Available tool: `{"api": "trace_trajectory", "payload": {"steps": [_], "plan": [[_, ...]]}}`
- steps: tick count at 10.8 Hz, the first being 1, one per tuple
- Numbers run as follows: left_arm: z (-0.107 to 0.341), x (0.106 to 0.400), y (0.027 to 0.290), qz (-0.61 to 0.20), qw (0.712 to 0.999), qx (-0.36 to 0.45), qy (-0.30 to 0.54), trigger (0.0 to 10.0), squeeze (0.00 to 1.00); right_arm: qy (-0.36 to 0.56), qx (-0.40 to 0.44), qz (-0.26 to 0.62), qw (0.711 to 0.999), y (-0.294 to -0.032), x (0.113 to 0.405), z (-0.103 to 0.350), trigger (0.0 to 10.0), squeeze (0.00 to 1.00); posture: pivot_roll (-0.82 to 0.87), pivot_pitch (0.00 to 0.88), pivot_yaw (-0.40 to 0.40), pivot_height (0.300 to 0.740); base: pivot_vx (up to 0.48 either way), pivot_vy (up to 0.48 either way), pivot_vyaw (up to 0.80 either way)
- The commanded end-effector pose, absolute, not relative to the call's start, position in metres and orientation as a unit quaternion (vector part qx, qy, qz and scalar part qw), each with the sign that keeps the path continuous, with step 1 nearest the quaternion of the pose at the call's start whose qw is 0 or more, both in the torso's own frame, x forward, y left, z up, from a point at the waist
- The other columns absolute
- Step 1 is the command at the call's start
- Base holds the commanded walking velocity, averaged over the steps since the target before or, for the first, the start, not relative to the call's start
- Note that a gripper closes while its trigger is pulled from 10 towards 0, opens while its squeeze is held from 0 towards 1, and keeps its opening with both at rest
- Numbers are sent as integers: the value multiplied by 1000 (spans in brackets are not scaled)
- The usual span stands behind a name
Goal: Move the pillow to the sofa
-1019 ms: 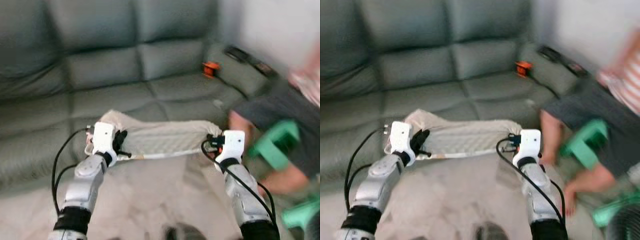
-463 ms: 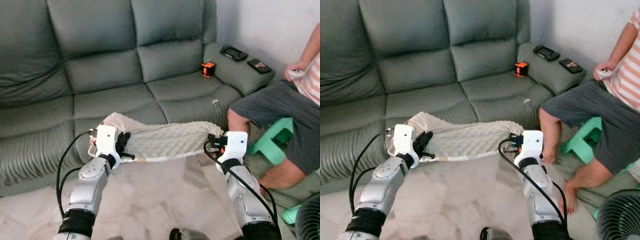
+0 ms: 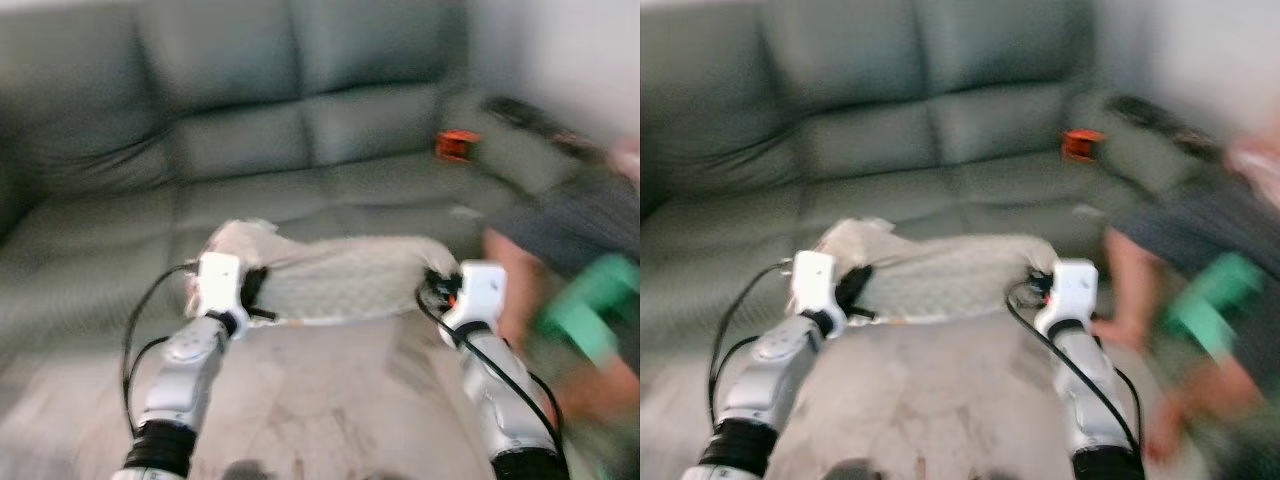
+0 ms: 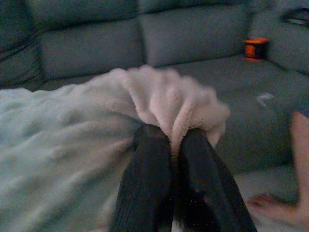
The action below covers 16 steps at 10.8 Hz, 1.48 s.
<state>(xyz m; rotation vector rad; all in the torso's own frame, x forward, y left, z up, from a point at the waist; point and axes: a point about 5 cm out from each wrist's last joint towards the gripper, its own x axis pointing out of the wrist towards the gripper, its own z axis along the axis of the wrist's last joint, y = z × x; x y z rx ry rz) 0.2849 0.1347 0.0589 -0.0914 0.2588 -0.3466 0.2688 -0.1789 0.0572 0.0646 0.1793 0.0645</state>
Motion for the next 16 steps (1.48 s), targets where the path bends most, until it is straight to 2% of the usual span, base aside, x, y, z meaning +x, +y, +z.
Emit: {"api": "trace_trajectory", "payload": {"steps": [1,6,11,16], "plan": [[70,291,141,-166,980,-35,107,10000,0,67,36,52,996,-168,276,68,10000,0,-39,0,0,740,337,0,0],[67,292,141,-141,984,-18,111,10000,0,65,30,64,995,-165,275,68,10000,0,-42,0,-1,740,0,0,0],[65,294,143,-129,985,-19,109,10000,0,61,31,72,995,-164,273,69,10000,0,-47,0,-2,740,0,0,723],[65,291,140,-144,983,-36,105,10000,0,64,28,52,996,-168,268,66,10000,0,-47,0,0,740,0,0,0]]}}
